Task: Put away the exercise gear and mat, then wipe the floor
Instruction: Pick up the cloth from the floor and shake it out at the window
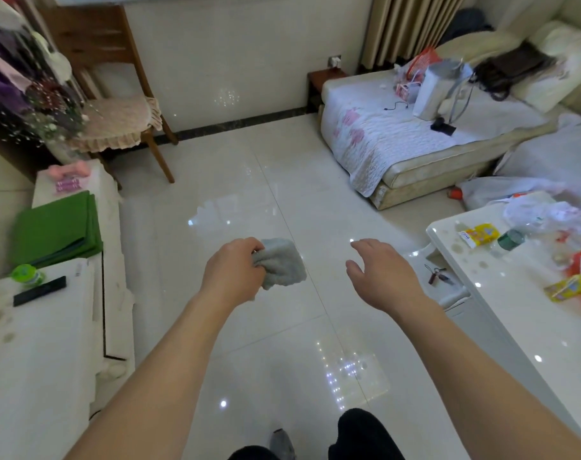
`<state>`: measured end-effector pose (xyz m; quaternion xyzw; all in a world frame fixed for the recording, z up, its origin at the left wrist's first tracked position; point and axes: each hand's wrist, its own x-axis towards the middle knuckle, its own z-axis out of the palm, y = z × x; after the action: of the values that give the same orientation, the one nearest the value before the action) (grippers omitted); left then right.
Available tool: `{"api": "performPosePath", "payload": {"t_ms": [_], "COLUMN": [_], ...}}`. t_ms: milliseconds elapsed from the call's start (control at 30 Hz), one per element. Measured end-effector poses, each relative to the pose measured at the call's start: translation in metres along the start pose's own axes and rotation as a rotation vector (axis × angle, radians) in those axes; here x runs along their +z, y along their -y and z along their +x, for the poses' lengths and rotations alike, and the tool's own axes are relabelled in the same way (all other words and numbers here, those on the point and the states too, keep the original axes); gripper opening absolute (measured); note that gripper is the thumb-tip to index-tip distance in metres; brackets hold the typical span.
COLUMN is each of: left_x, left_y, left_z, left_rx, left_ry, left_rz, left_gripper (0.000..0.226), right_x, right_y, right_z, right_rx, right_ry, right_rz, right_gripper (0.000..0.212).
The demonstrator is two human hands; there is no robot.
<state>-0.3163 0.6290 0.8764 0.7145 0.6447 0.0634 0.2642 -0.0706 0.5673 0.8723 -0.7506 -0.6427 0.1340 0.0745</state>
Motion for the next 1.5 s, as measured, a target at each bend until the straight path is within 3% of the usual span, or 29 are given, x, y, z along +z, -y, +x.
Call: {"api": "performPosePath", "payload": {"t_ms": [467, 767, 1000, 1500], "left_x": [-0.016, -0.044, -0.080, -0.178], "left_y": [-0.058, -0.078, -0.057, 0.017], "left_z": [0.094, 0.182, 0.251, 0.461], "left_rx": [-0.135, -0.129, -0.189, -0.020], "left_ry": [-0.024, -0.184, -0.246, -0.195], "left_rz": [-0.143, -0.145, -0.177, -0.194], "left_gripper": [0.025, 0.023, 0.021, 0.024], "right_x": [-0.025, -0.051, -0.055, -0.060], "right_y": [-0.035, -0.043, -0.004, 0.095], "right_z": [0.126, 0.239, 0.324, 0.516], "right_rx": [-0.104, -0.228, -0.303, -0.218], "right_ry": [0.025, 0.041, 0.049, -0.024], "right_rz": [0.063, 0.060, 0.040, -0.010], "right_gripper": [0.044, 0.043, 0.045, 0.046]}}
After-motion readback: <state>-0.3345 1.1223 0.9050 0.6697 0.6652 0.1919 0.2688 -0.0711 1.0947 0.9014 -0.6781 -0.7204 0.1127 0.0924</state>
